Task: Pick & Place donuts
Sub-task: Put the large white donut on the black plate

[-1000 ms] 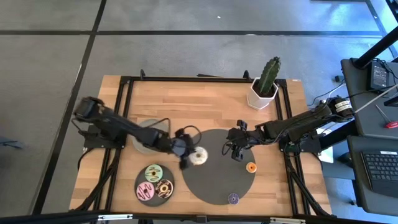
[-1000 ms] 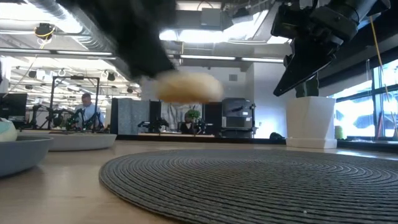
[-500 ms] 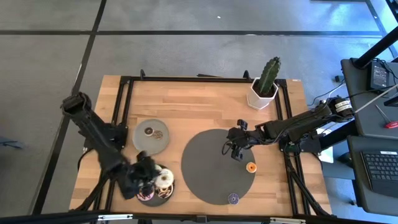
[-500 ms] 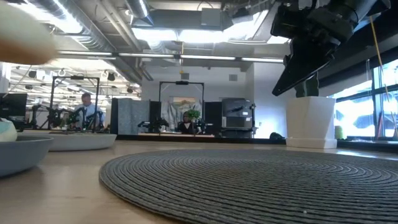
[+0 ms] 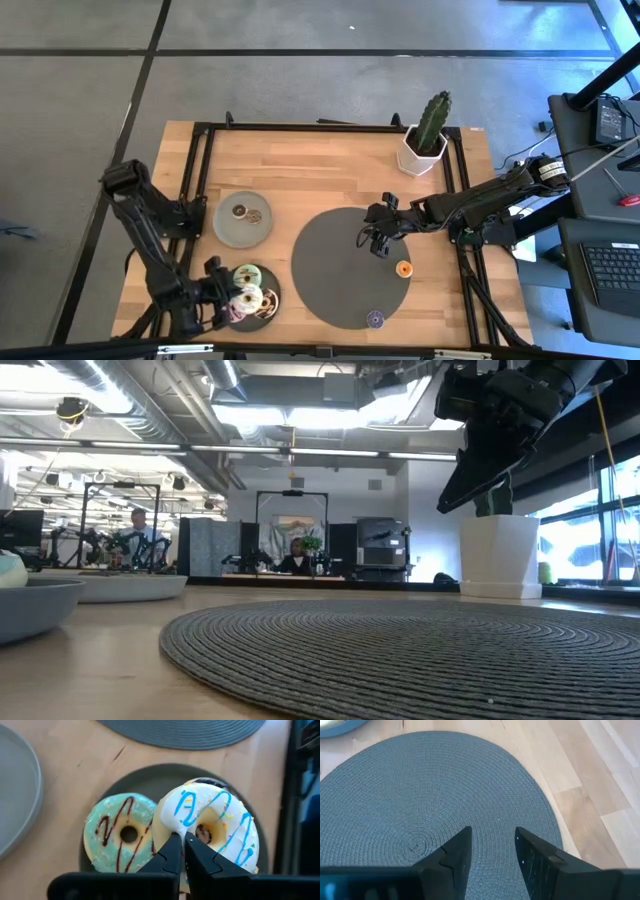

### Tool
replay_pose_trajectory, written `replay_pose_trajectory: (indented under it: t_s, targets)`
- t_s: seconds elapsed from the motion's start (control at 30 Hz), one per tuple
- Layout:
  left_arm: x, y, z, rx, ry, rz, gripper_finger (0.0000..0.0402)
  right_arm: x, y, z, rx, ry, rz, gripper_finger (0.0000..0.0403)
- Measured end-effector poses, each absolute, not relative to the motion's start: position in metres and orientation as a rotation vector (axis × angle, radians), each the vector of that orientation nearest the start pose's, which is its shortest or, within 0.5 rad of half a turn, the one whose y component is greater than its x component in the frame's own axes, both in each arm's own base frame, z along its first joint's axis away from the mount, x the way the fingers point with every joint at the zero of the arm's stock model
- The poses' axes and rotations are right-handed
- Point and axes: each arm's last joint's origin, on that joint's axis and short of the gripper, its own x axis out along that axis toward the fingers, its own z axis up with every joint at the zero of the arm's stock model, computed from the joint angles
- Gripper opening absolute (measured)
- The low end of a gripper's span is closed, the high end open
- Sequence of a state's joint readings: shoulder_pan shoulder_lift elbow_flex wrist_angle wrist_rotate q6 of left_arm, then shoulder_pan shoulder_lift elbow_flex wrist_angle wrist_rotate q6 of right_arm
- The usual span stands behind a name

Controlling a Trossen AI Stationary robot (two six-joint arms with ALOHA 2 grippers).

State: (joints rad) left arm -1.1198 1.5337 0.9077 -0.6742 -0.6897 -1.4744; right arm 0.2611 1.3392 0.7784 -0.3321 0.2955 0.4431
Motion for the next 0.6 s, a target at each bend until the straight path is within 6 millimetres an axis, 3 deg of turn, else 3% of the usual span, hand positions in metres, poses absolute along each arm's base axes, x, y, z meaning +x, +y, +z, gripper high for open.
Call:
replay_pose_trajectory:
  t_s: [0.27,0.6]
  targets:
    - [0.135,-0.238,0.167,-0.297,0.858,0.292,0.0011,0.252,0.059,0.207,0.171,0.829,-0.22,0.0152]
    - [0.135,-0.237,0.17,-0.293,0.864,0.279,0.0044,0.252,0.059,0.207,0.17,0.83,-0.218,0.0152]
